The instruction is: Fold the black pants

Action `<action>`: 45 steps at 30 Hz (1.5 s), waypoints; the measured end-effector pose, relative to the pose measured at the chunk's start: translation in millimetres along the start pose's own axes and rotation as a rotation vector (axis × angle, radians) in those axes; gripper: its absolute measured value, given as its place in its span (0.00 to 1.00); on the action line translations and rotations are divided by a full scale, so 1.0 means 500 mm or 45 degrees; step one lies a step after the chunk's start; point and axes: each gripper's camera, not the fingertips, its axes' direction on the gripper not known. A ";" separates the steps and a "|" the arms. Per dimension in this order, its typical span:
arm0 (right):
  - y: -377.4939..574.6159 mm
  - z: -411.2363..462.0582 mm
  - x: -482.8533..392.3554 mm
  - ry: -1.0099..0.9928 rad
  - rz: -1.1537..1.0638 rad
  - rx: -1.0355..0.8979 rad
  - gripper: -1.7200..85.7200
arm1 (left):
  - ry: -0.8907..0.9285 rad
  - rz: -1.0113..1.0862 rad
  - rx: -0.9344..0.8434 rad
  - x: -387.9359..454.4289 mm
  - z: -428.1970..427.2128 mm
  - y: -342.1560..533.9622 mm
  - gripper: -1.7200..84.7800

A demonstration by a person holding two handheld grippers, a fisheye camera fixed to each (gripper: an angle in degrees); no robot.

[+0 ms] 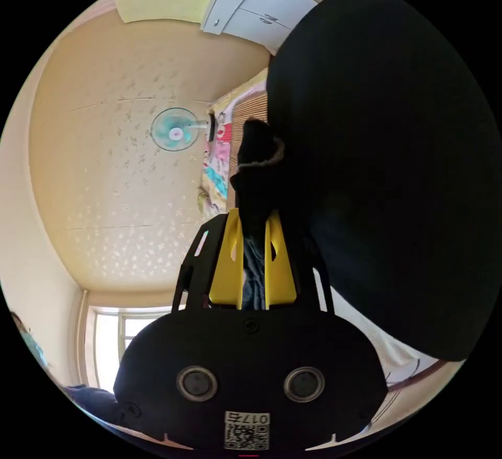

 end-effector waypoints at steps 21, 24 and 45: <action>0.699 0.126 -0.770 -1.094 -1.315 -1.244 0.05 | 0.128 0.415 0.313 0.129 -0.026 -0.032 0.08; 0.750 0.115 -0.836 -1.208 -1.324 -1.222 0.04 | 0.087 0.500 0.295 0.143 -0.092 0.058 0.08; 1.189 -0.076 -1.173 -2.243 -1.631 -0.926 0.03 | -0.063 0.932 1.031 0.407 -0.651 0.411 0.21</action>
